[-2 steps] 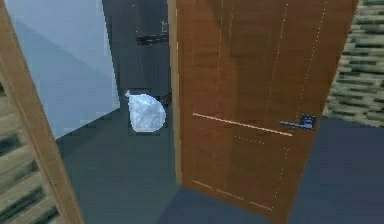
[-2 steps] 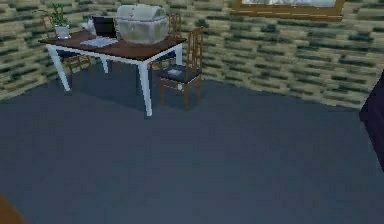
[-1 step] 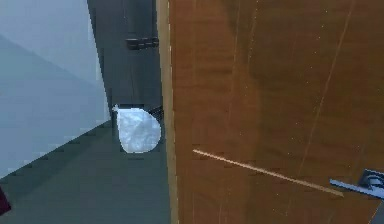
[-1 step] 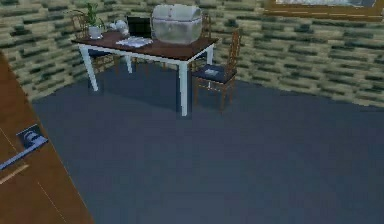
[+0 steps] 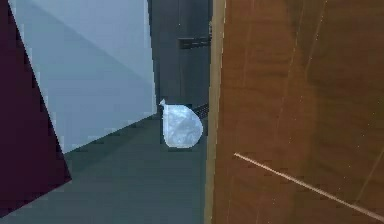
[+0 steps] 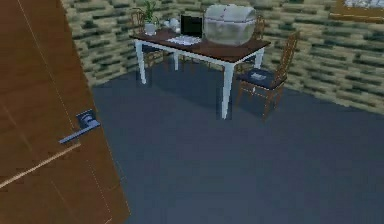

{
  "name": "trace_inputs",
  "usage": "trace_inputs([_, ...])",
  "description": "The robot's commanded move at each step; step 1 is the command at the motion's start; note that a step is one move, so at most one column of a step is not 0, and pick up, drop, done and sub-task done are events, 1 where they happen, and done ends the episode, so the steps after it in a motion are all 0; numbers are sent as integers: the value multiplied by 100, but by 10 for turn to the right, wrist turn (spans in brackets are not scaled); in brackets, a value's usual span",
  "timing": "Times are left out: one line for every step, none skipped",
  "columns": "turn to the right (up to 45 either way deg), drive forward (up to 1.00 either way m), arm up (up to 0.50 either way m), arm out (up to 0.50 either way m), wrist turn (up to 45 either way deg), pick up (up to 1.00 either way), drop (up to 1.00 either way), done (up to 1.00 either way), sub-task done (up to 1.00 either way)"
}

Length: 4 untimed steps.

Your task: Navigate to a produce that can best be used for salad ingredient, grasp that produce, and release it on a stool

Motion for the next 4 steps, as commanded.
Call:
trace_inputs([0, 45, 0, 0, 0, 0, 0, 0, 0])
trace_inputs([-300, 0, 0, 0, 0, 0, 0, 0, 0])
trace_inputs([0, 50, 0, 0, 0, 0, 0, 0, 0])
trace_inputs([-450, 0, 0, 0, 0, 0, 0, 0, 0])
